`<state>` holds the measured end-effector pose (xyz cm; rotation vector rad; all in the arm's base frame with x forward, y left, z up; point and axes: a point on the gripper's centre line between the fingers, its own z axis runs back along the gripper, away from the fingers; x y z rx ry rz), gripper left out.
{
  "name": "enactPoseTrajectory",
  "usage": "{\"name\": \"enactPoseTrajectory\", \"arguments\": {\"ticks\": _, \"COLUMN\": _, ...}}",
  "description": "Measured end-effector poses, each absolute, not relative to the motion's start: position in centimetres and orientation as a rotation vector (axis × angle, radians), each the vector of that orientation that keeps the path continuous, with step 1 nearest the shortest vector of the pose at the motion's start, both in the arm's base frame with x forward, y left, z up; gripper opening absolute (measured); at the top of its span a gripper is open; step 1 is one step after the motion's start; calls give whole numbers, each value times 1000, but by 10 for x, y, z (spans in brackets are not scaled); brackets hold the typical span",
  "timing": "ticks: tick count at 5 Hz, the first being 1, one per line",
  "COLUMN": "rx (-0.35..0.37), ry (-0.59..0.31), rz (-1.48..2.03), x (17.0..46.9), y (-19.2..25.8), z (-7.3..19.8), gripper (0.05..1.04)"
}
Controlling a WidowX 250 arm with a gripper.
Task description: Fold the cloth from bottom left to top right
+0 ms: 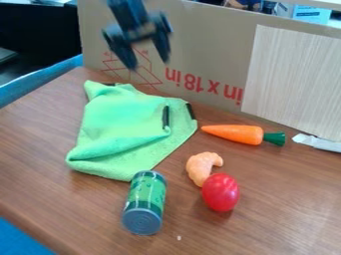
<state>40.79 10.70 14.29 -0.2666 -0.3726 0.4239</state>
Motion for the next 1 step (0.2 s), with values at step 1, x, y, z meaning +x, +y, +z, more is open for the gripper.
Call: {"name": "enactPoseTrajectory", "arguments": {"ticks": 1, "rx": -245, "ry": -354, "rz": 236, "x": 384, "y": 134, "z": 178, "gripper": 1000}}
